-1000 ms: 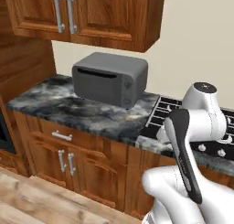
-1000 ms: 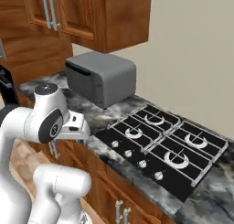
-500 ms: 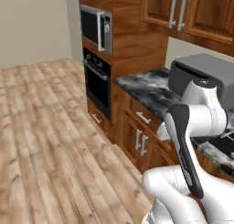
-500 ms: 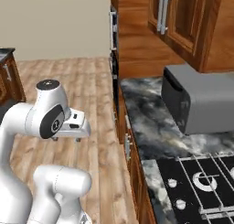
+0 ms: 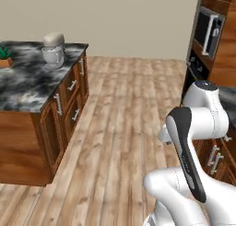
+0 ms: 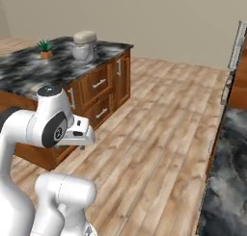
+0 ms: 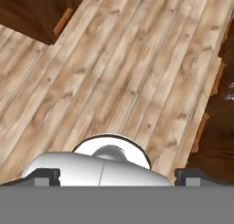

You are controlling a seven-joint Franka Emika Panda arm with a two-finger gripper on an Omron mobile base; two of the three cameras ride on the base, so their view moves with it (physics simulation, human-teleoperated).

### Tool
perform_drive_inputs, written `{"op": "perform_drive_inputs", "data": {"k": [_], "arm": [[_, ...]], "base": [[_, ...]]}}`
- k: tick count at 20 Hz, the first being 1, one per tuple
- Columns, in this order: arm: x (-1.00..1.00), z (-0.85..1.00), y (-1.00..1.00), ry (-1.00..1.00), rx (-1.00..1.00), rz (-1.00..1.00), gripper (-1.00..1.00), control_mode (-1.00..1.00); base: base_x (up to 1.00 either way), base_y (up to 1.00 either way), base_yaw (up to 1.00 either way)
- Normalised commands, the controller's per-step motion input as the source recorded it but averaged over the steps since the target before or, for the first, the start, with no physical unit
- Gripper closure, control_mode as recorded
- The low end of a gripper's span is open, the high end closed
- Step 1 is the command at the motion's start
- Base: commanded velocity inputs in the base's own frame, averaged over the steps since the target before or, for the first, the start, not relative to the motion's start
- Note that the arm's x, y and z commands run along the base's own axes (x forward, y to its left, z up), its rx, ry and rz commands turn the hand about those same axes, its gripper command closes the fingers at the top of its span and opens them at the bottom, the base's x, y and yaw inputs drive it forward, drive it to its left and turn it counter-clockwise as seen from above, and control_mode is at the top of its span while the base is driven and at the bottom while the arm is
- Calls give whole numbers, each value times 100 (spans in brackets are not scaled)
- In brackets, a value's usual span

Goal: Navigate to the sink.

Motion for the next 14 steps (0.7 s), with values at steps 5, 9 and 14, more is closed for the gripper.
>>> {"op": "perform_drive_inputs", "data": {"k": [5, 9, 14], "arm": [[0, 0, 0, 0, 0, 0, -100, 100], [0, 0, 0, 0, 0, 0, -100, 100], [0, 0, 0, 0, 0, 0, -100, 100]], "base": [[58, 12, 82], [77, 16, 75], [86, 28, 69]]}}
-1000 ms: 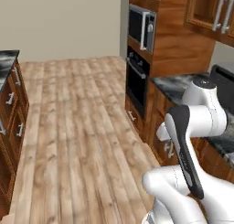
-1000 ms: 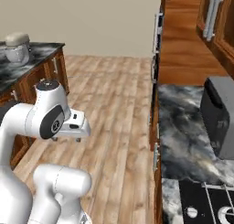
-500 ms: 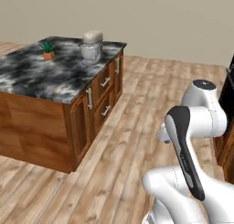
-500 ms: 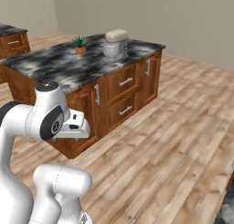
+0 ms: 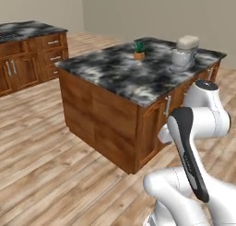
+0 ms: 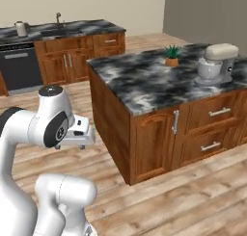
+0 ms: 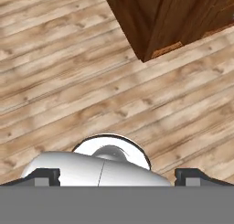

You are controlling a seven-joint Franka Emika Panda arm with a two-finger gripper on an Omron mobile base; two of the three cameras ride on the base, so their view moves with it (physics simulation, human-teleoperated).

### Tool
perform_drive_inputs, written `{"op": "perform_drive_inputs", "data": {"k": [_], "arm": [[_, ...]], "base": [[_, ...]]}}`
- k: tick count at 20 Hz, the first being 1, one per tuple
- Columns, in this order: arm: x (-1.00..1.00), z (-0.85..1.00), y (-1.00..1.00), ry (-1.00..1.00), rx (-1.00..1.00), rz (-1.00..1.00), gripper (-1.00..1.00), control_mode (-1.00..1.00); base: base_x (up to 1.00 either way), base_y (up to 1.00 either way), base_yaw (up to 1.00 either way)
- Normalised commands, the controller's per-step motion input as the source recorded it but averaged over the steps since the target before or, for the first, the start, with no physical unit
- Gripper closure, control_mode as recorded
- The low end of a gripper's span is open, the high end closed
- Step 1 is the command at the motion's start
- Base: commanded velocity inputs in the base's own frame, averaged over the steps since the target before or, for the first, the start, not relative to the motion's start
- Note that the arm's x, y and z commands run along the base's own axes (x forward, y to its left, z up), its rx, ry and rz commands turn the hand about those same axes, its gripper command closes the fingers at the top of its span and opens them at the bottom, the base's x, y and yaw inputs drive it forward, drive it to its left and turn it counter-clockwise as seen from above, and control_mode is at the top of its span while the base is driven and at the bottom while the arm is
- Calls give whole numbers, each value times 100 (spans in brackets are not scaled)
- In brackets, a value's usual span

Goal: Navigate to the sink.

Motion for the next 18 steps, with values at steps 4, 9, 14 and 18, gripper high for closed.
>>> {"op": "perform_drive_inputs", "data": {"k": [4, 9, 14, 18], "arm": [[0, 0, 0, 0, 0, 0, -100, 100], [0, 0, 0, 0, 0, 0, -100, 100], [0, 0, 0, 0, 0, 0, -100, 100], [0, 0, 0, 0, 0, 0, -100, 100]], "base": [[97, 43, 57], [100, 43, 31], [100, 13, 13], [100, 19, 12]]}}
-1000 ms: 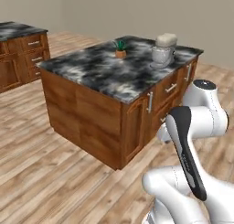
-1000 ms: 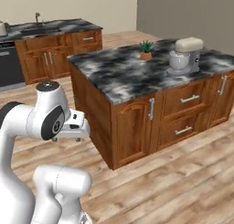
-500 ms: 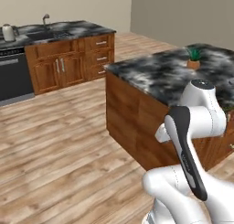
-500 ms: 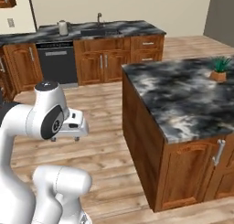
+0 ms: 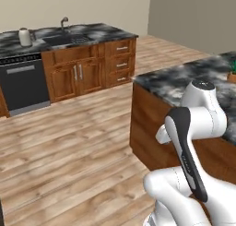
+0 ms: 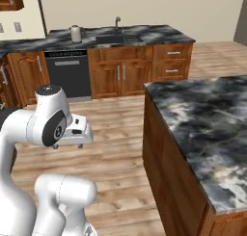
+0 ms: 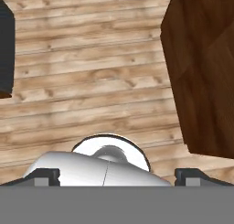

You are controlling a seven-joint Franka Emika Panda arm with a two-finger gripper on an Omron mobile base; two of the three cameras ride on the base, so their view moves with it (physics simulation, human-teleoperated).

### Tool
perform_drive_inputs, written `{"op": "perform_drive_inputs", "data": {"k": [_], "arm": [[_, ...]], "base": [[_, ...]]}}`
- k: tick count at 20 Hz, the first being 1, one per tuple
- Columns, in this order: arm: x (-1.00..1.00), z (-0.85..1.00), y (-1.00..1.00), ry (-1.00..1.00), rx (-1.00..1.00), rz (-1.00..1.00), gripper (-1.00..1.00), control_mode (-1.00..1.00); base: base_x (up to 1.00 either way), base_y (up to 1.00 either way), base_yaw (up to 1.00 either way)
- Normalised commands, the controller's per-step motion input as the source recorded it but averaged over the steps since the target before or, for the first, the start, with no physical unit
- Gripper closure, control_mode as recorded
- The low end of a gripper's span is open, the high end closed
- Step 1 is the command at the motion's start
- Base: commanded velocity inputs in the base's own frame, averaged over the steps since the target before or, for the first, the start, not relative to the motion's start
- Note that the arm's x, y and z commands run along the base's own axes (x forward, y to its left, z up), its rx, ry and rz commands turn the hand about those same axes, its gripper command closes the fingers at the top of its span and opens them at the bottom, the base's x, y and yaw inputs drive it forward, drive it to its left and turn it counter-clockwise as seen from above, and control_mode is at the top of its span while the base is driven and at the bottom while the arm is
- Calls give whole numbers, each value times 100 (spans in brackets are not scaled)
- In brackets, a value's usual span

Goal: Navigate to the sink.

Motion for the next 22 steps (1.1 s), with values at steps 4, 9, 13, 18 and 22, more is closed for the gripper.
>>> {"op": "perform_drive_inputs", "data": {"k": [4, 9, 13, 18, 22], "arm": [[0, 0, 0, 0, 0, 0, -100, 100], [0, 0, 0, 0, 0, 0, -100, 100], [0, 0, 0, 0, 0, 0, -100, 100], [0, 0, 0, 0, 0, 0, -100, 100], [0, 0, 0, 0, 0, 0, -100, 100]], "base": [[100, 19, 13], [100, 16, 13], [100, 12, 13], [100, 8, 13], [100, 3, 12]]}}
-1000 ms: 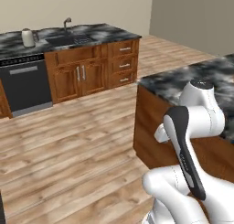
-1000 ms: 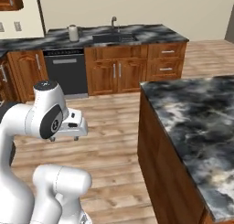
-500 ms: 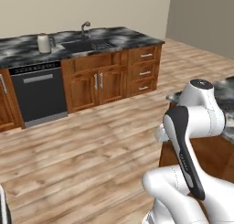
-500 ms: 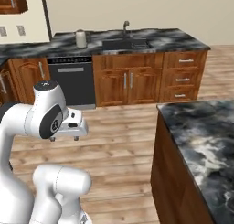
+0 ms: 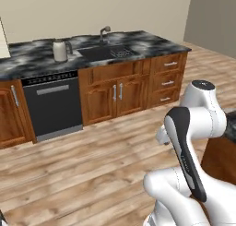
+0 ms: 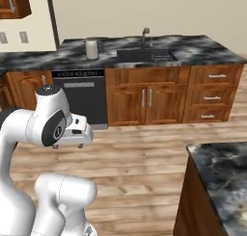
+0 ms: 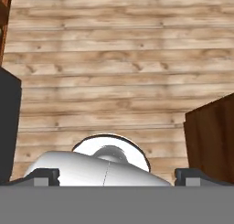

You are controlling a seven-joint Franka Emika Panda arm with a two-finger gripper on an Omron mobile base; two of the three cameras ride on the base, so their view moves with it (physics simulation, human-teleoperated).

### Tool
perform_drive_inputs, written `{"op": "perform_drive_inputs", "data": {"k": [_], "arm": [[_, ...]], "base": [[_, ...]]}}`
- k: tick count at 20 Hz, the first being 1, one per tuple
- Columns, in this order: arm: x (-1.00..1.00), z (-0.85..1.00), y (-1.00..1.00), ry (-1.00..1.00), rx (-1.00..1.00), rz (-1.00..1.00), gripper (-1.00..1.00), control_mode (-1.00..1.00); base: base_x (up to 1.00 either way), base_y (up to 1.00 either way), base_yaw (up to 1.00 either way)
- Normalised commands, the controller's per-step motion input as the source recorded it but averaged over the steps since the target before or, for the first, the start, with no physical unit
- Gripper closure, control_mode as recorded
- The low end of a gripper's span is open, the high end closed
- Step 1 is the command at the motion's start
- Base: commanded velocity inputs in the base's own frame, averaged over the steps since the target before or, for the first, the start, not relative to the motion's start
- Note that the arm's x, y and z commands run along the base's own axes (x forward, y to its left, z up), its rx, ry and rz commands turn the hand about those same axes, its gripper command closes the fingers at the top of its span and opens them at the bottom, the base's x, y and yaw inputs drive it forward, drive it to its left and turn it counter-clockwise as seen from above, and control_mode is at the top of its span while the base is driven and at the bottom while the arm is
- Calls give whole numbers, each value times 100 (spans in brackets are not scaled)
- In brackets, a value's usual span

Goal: Navigate to the sink.

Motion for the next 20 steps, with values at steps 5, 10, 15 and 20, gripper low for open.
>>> {"op": "perform_drive_inputs", "data": {"k": [5, 10, 15, 20], "arm": [[0, 0, 0, 0, 0, 0, -100, 100], [0, 0, 0, 0, 0, 0, -100, 100], [0, 0, 0, 0, 0, 0, -100, 100], [0, 0, 0, 0, 0, 0, -100, 100]], "base": [[100, 1, 12], [100, 0, 11], [100, 0, 11], [100, -7, 9]]}}
